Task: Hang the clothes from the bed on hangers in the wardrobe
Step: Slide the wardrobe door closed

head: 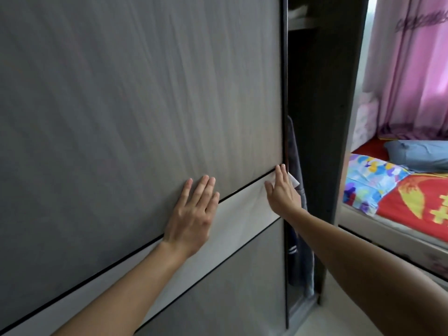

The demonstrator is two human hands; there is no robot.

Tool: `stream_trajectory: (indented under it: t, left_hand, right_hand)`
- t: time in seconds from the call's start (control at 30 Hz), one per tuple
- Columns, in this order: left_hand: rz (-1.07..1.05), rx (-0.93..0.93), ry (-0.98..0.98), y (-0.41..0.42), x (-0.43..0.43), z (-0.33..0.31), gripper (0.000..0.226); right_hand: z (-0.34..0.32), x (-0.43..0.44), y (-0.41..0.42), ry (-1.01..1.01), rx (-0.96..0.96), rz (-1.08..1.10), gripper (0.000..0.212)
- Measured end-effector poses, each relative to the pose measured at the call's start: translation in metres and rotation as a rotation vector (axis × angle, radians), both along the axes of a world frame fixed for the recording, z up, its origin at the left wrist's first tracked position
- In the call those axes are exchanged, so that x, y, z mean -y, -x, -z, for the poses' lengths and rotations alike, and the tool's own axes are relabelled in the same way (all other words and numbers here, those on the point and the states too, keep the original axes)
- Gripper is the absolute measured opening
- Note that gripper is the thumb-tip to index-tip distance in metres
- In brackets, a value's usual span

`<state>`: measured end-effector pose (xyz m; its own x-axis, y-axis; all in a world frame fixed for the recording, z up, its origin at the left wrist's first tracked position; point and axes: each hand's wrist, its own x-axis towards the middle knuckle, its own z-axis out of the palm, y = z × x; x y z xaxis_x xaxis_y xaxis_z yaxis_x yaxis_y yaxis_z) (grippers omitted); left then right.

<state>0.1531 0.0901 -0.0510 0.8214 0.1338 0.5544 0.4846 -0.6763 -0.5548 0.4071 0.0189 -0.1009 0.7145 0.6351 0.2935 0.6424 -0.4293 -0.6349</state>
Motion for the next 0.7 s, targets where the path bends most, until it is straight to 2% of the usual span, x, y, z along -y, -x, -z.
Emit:
stream_trajectory:
  t: [0.2,0.53,0.7]
  left_hand:
    - [0.009,-0.006,-0.058,-0.007,-0.002,-0.016,0.050]
    - [0.170,-0.061,-0.116,-0.090,-0.018,-0.027,0.051]
    - [0.210,-0.059,-0.145,-0.139,-0.020,-0.027,0.053]
  right_hand:
    - [0.001,0.014,-0.042,0.066,-0.038,0.033,0.059]
    - [0.005,-0.008,-0.076,-0.068,-0.226,0.069,0.061]
    - [0.011,-0.015,-0.113,-0.124,-0.399,0.111,0.059]
